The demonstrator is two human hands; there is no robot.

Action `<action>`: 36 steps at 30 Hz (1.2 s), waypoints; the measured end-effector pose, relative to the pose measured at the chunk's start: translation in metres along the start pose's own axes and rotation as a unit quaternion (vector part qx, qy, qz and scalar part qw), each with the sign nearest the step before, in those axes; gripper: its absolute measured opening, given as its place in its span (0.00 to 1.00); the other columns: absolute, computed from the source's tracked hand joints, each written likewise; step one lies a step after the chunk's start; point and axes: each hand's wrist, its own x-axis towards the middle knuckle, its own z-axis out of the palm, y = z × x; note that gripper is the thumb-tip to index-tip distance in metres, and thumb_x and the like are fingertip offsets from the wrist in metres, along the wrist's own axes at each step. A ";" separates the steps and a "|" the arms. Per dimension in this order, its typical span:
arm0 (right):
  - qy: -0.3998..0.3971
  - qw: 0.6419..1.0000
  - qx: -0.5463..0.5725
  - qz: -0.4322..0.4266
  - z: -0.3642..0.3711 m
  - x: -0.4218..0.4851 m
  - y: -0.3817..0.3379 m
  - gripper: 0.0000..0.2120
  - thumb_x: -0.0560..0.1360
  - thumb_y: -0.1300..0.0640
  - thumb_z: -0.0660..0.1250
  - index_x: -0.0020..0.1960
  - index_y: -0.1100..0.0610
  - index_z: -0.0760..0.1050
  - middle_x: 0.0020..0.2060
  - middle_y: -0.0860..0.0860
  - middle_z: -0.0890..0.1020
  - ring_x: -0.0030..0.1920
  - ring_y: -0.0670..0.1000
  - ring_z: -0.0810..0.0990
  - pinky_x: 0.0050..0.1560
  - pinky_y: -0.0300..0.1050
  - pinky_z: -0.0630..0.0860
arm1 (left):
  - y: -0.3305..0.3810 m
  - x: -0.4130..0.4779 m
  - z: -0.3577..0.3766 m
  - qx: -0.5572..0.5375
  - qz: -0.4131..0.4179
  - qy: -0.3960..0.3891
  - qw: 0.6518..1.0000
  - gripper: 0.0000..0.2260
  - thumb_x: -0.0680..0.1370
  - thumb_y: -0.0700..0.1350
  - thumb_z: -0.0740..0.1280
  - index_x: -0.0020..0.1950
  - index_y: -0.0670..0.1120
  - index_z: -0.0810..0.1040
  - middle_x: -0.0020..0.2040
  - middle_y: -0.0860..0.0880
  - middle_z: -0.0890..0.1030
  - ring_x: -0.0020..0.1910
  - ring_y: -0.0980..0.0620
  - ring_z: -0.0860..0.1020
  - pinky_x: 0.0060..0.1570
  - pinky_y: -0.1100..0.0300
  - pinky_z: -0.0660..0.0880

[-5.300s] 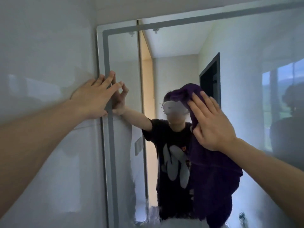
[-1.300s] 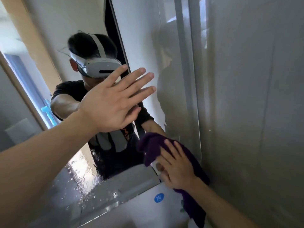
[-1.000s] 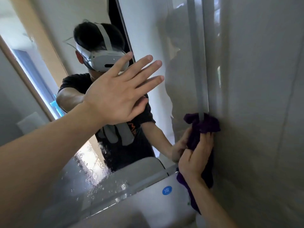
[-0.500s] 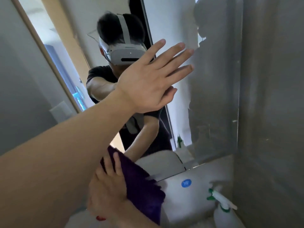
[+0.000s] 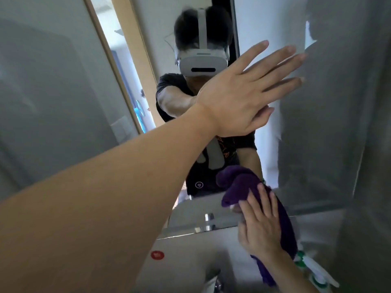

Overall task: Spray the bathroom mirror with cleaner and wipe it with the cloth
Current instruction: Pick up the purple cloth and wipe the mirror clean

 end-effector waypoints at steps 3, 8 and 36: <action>0.035 0.996 0.003 0.079 -0.001 -0.007 0.007 0.19 0.67 0.59 0.58 0.57 0.60 0.70 0.59 0.64 0.80 0.72 0.68 0.65 0.82 0.57 0.43 | 0.002 0.000 0.001 0.006 -0.005 -0.006 1.000 0.28 0.82 0.52 0.50 0.83 0.48 0.58 0.84 0.43 0.55 0.83 0.42 0.53 0.80 0.39 0.47; -0.060 0.996 0.019 0.066 -0.013 -0.009 0.004 0.27 0.68 0.56 0.58 0.66 0.59 0.68 0.64 0.64 0.80 0.75 0.65 0.61 0.81 0.58 0.46 | 0.002 -0.001 -0.004 0.006 0.000 -0.010 1.000 0.29 0.81 0.53 0.52 0.83 0.49 0.60 0.84 0.44 0.56 0.83 0.43 0.54 0.80 0.40 0.50; 0.079 0.997 0.016 -0.015 0.006 0.115 -0.150 0.38 0.67 0.54 0.60 0.77 0.60 0.60 0.77 0.61 0.63 0.81 0.63 0.49 0.81 0.61 0.44 | -0.125 -0.166 -0.025 0.074 -0.116 0.000 0.990 0.29 0.82 0.54 0.50 0.84 0.49 0.53 0.84 0.43 0.53 0.83 0.43 0.52 0.79 0.37 0.52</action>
